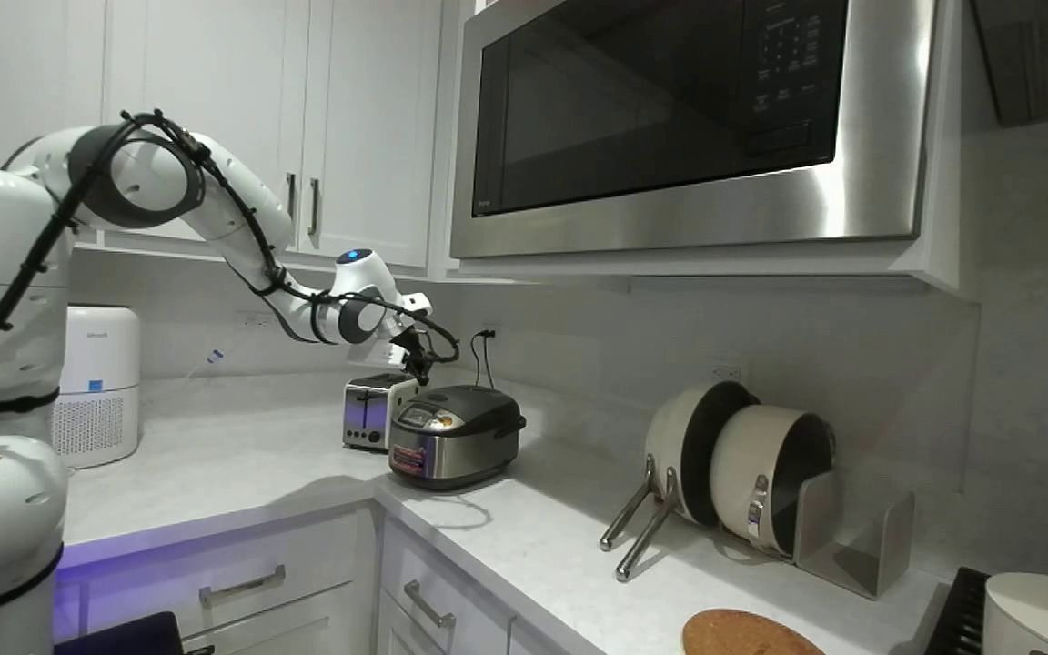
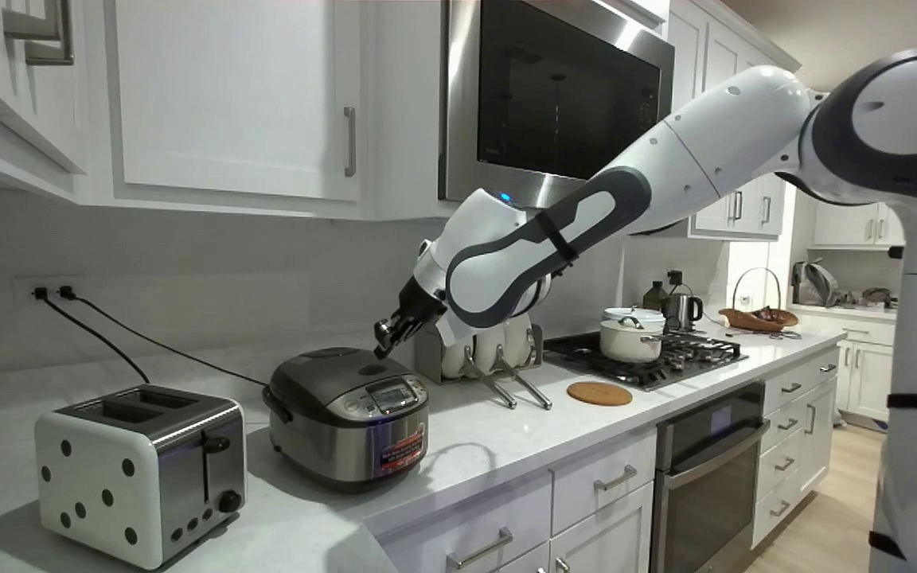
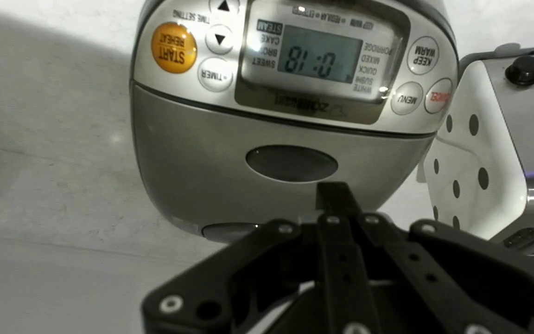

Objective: Close the microwave door and open the rice cooker

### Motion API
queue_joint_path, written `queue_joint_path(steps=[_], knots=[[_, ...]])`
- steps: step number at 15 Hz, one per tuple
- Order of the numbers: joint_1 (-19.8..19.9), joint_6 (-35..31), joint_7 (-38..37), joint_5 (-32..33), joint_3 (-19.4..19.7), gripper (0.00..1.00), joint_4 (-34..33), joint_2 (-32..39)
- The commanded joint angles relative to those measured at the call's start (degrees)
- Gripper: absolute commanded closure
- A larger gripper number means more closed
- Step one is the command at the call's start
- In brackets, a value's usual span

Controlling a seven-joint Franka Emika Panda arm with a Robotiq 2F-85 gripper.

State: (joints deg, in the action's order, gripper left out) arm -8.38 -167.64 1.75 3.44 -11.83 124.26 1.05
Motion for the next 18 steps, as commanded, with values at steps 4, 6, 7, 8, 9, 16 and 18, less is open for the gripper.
queue_joint_path(steps=[4,6,7,8,9,16,18], knots=[[-0.46,-0.25,2.32,1.20,1.20,1.00,-6.31,7.28],[-0.51,-0.27,2.60,1.45,1.43,1.00,-7.43,8.61],[-0.53,-0.23,2.62,1.50,1.48,1.00,-7.98,9.22],[-0.54,-0.23,2.63,1.49,1.51,1.00,-8.42,9.70],[-0.57,-0.11,2.60,1.48,1.50,1.00,-8.70,9.92],[-0.66,3.62,1.54,1.70,1.98,1.00,-10.15,10.06],[-0.68,5.40,1.59,1.65,2.02,1.00,-10.99,10.23]])
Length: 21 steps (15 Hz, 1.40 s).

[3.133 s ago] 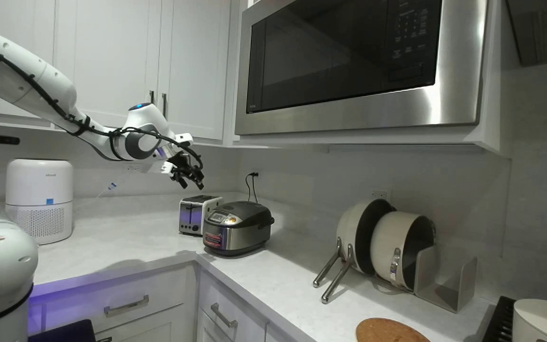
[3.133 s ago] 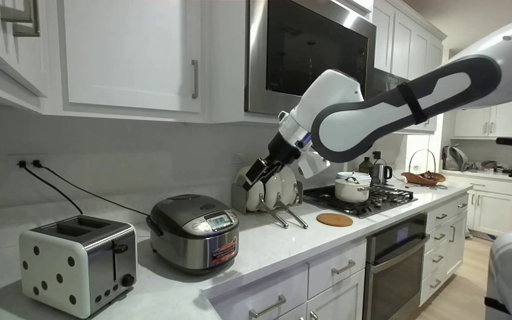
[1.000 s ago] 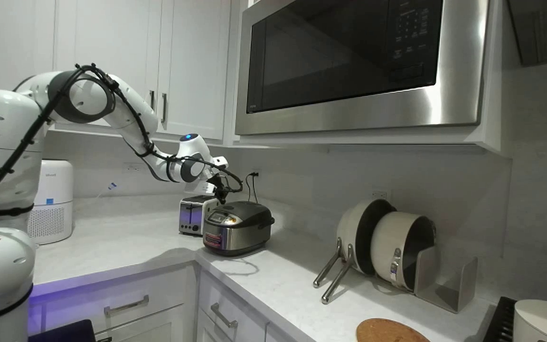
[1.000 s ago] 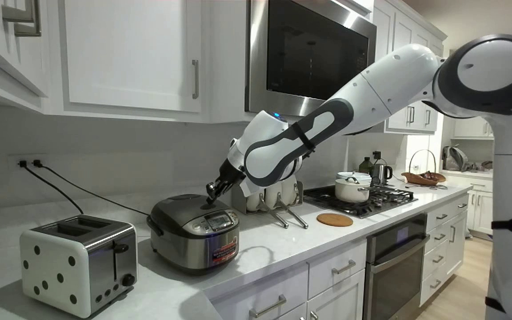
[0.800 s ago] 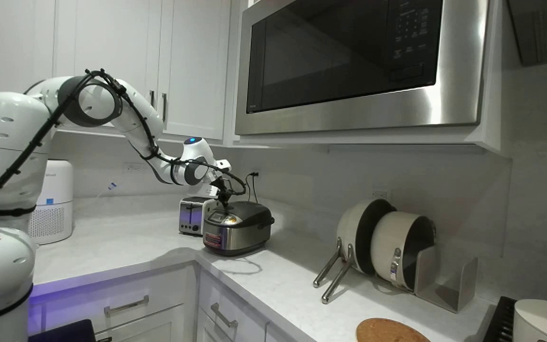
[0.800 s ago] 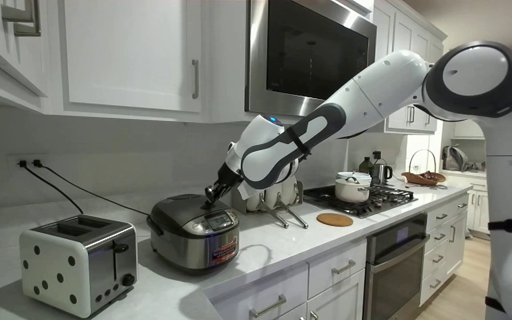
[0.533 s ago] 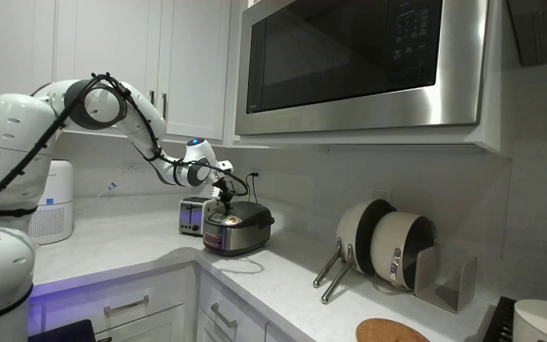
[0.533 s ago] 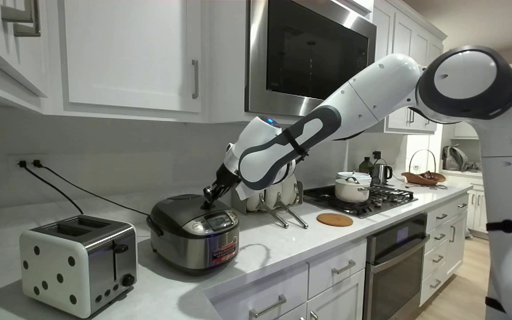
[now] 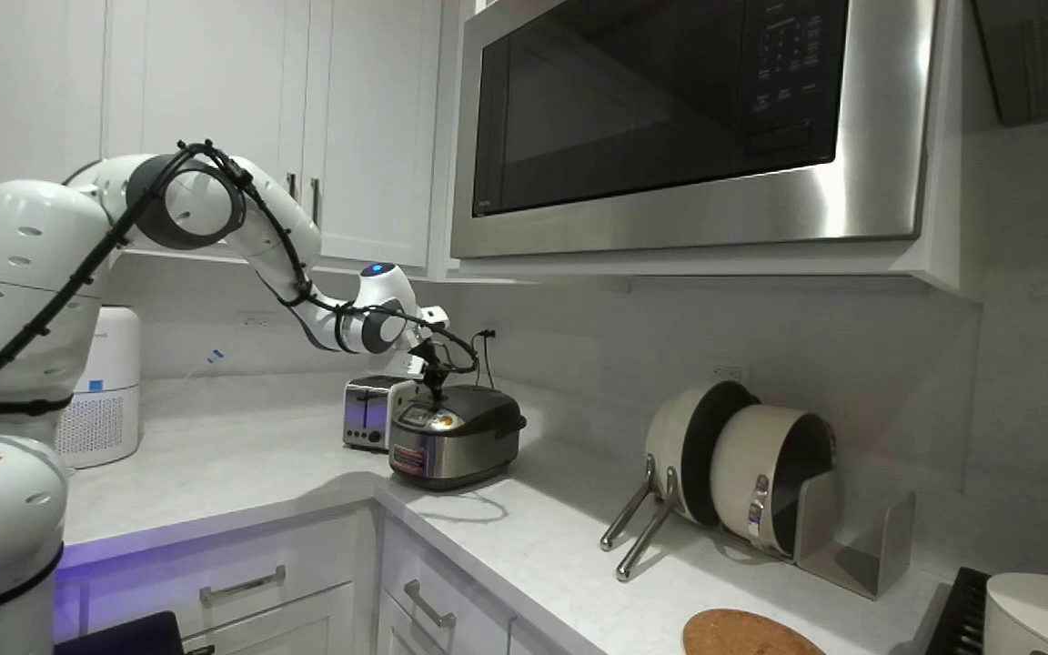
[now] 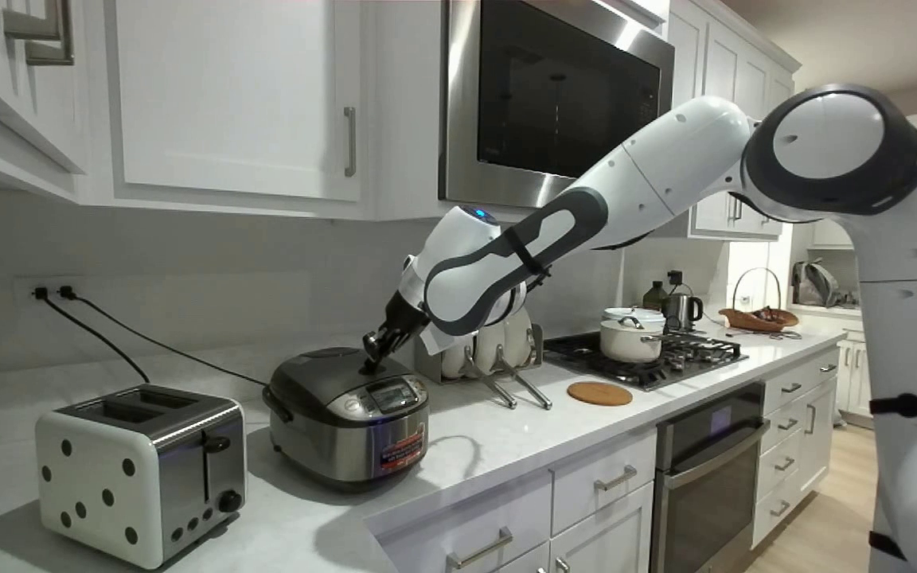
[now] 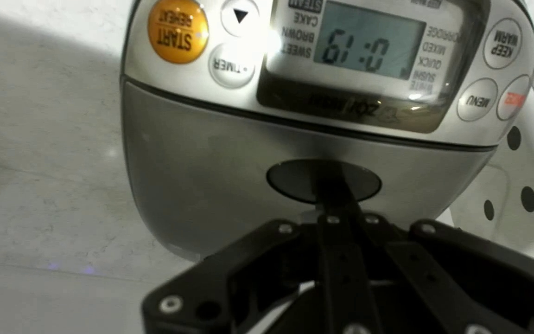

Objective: Close the microwave door and open the rice cooker

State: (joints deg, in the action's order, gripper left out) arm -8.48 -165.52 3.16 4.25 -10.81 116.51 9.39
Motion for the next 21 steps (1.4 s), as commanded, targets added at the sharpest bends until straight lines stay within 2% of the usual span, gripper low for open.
queue_joint_path(steps=[1,11,21], knots=[[-0.58,4.46,0.35,0.53,0.87,1.00,-3.73,2.09],[-0.73,9.22,-0.01,0.66,1.09,1.00,-6.77,3.42],[-0.97,6.43,-2.28,6.93,2.62,1.00,-4.84,-6.47]])
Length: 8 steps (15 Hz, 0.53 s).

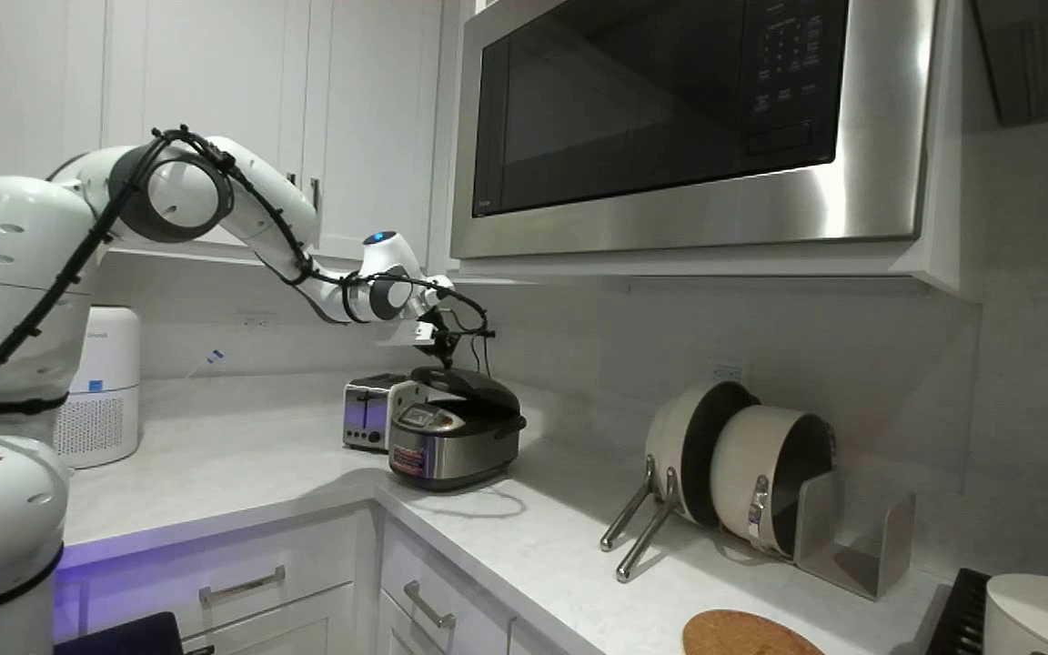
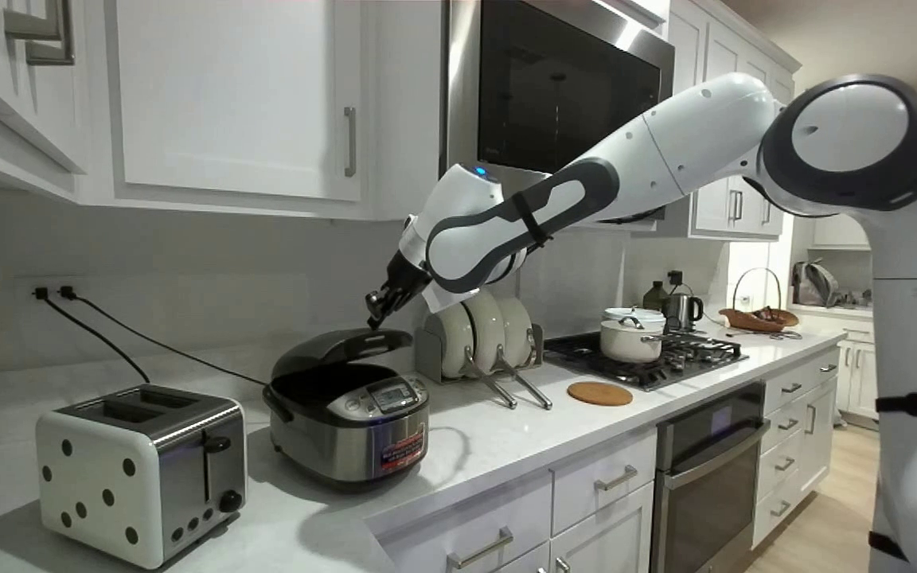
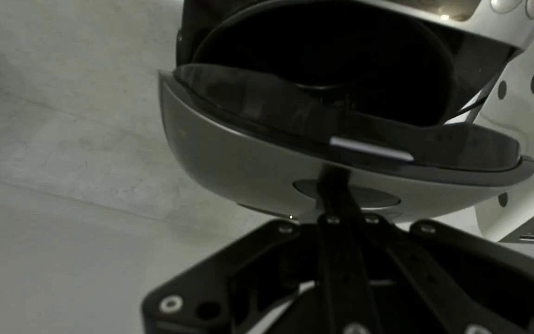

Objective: Close the microwave door and open the rice cooker

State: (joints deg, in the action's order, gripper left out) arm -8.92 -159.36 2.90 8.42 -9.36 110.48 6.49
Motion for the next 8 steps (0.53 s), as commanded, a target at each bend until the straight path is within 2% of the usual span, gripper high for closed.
queue_joint_path(steps=[1,8], knots=[[-0.41,0.38,-1.93,3.08,1.16,1.00,1.26,-4.54],[-0.33,0.97,-3.57,6.63,0.28,1.00,3.95,-12.93]])
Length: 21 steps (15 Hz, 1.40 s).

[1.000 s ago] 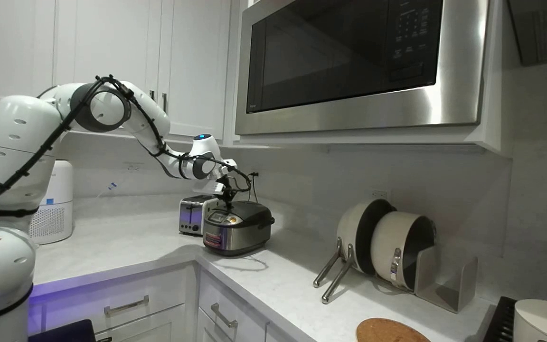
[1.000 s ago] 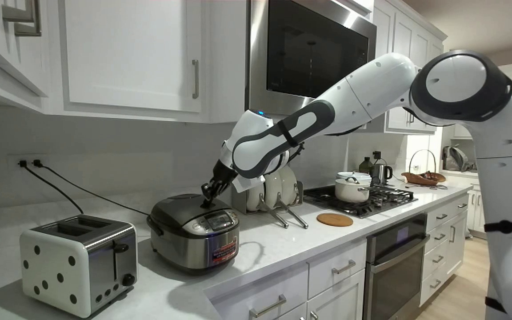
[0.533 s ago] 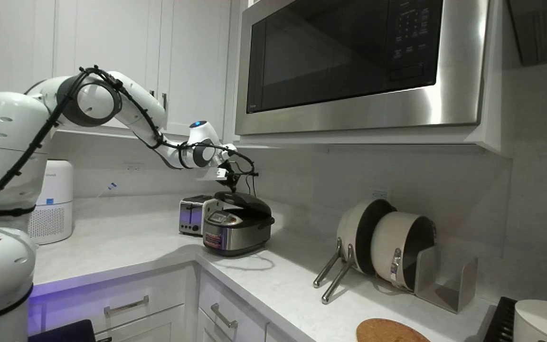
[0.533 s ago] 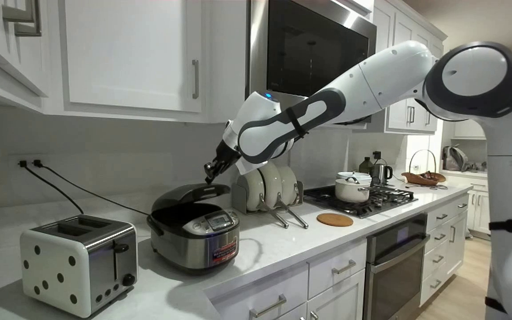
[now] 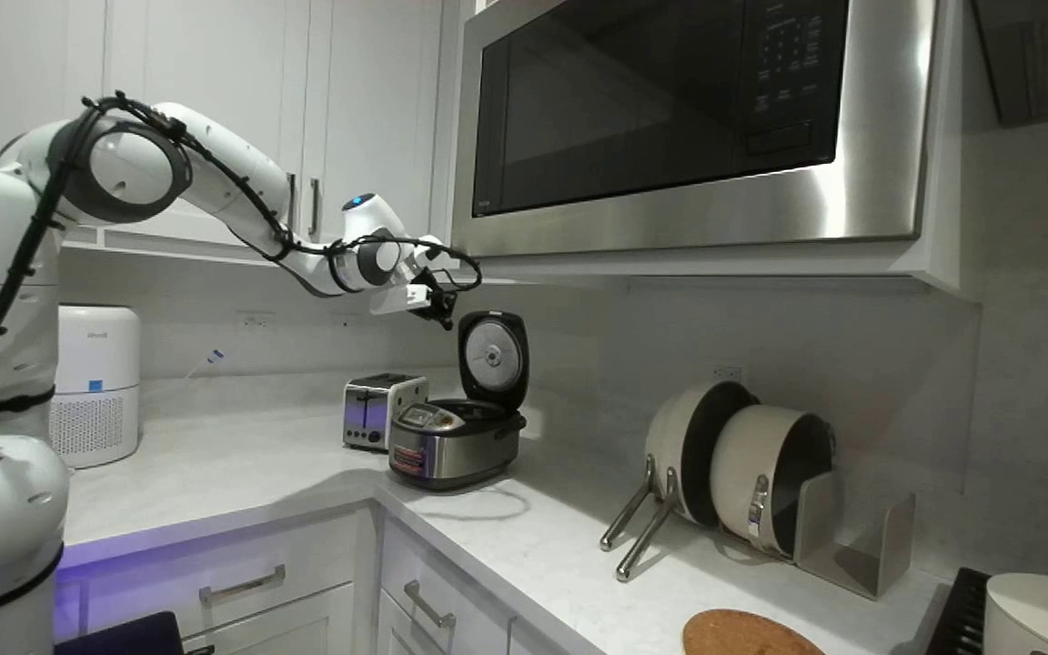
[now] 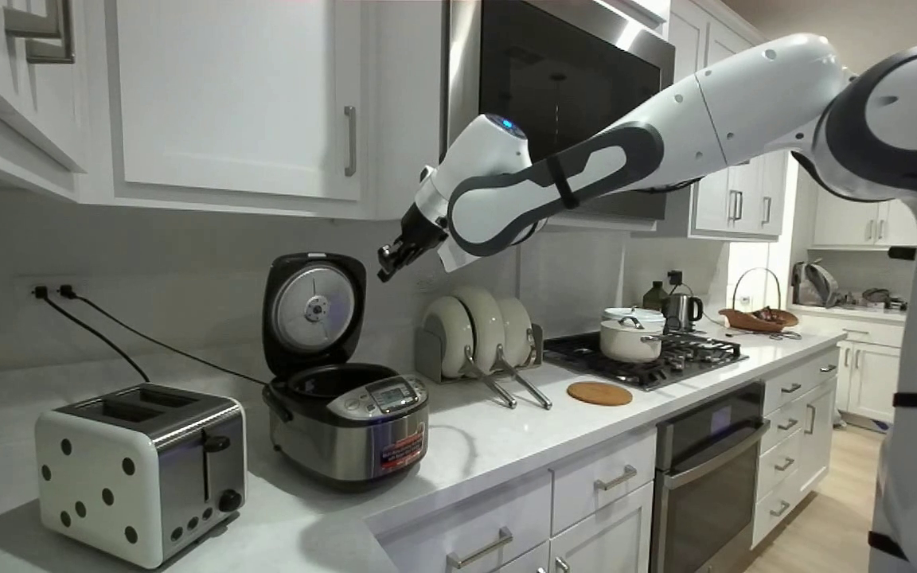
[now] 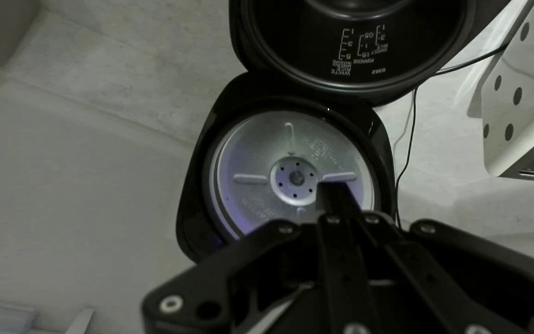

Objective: Close the microwave door and open the rice cooker

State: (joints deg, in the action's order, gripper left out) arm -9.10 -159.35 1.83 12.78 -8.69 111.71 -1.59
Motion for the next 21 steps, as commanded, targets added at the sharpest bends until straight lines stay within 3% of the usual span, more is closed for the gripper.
queue_joint_path(steps=[1,4,11,15,21], knots=[[-0.07,1.81,-1.61,1.56,-0.76,1.00,2.90,-6.06],[-0.08,8.41,-1.46,1.19,-1.77,1.00,2.28,-10.10],[1.65,33.16,-5.28,3.10,-4.51,1.00,-1.58,-18.91],[2.83,48.42,-8.45,4.42,-5.16,1.00,-5.14,-20.00],[3.08,62.32,-8.57,0.66,-3.08,1.00,-9.75,-19.02]])
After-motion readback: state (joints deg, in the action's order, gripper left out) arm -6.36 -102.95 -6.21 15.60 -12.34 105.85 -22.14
